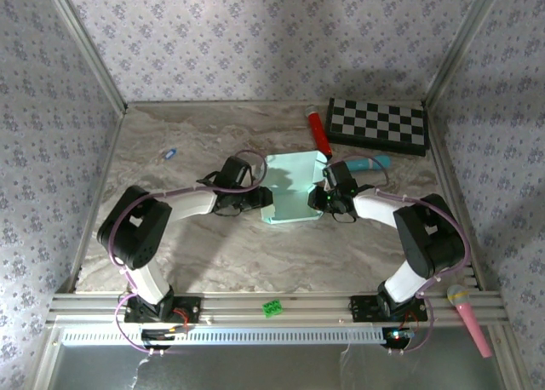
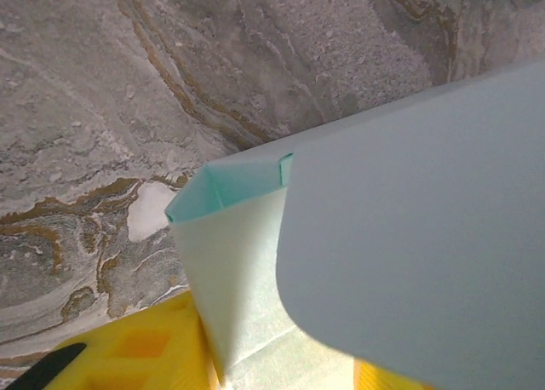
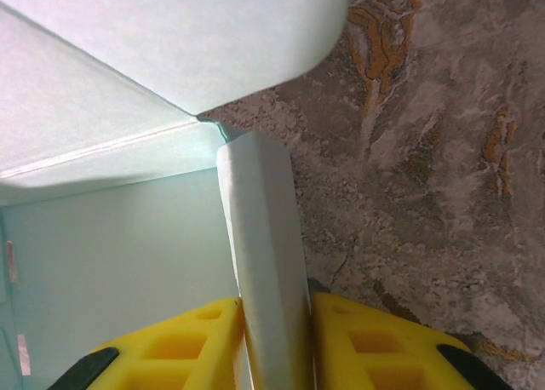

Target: Fold the paper box

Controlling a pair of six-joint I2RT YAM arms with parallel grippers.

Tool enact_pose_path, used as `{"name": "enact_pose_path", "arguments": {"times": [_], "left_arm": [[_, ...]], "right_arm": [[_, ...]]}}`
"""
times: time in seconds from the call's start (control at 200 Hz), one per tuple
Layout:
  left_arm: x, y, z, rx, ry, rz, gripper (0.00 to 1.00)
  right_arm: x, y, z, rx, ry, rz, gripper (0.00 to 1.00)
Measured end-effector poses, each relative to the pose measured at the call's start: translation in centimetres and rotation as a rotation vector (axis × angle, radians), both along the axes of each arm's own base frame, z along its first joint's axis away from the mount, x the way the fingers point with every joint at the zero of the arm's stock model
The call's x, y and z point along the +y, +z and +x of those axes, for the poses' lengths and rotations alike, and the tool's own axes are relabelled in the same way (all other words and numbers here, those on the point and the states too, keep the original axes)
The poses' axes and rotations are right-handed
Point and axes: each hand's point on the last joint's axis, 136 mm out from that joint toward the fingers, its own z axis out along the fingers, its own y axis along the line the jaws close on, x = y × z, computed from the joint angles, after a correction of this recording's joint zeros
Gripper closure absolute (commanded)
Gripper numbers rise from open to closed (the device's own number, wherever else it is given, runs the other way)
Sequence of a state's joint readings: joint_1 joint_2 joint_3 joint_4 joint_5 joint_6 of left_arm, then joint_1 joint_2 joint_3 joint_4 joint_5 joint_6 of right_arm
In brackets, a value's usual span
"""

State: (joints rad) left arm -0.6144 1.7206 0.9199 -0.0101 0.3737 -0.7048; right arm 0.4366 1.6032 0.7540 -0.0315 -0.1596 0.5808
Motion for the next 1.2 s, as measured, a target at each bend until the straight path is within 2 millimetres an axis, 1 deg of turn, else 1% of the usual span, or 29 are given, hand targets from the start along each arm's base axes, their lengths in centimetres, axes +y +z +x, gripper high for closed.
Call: {"name": "enact_pose_path", "arguments": {"times": [0.085,0.16,0.225,0.285,0.565,0.785,0.945,1.045,1.139,1.164,1.199], "left_arm": [[-0.1,0.0,-0.1,0.005,-0.003,0.009,0.59],[-0.2,0.1,-0.1,0.003,-0.01,0.012,0.56],[-0.4,0.1,-0.2,0.001,-0.016,0.014,0.51],[-0.5,0.2,-0.4,-0.001,-0.024,0.014,0.49],[-1.0,0.5,-0.4,-0.013,-0.035,0.0,0.49],[-1.7,1.3,-0.3,-0.038,-0.051,-0.044,0.38],[-1.9,1.9,-0.6,-0.063,-0.059,-0.071,0.34],[-1.9,1.9,-0.7,-0.069,-0.057,-0.073,0.38],[-1.7,1.7,-0.6,-0.067,-0.045,-0.069,0.56],[-1.7,1.6,-0.6,-0.065,-0.042,-0.068,0.59],[-1.6,1.5,-0.6,-0.063,-0.038,-0.066,0.61]], "right_arm": [[0.0,0.0,0.0,-0.001,-0.004,-0.003,0.72],[-0.1,0.0,0.0,-0.001,-0.009,-0.008,0.73],[-0.1,0.0,0.0,-0.001,-0.01,-0.01,0.73],[-0.1,0.0,0.0,-0.002,-0.01,-0.012,0.73],[-0.1,-0.1,0.0,-0.002,-0.015,-0.014,0.73],[-0.2,-0.1,0.0,-0.001,-0.019,-0.014,0.74],[-0.1,-0.1,0.0,0.001,-0.019,-0.014,0.74],[-0.1,-0.2,-0.1,0.002,-0.02,-0.013,0.74],[-0.1,-0.2,-0.1,0.003,-0.02,-0.014,0.75],[-0.1,-0.2,-0.1,0.003,-0.02,-0.014,0.75],[-0.1,-0.2,-0.1,0.003,-0.02,-0.014,0.75]]}}
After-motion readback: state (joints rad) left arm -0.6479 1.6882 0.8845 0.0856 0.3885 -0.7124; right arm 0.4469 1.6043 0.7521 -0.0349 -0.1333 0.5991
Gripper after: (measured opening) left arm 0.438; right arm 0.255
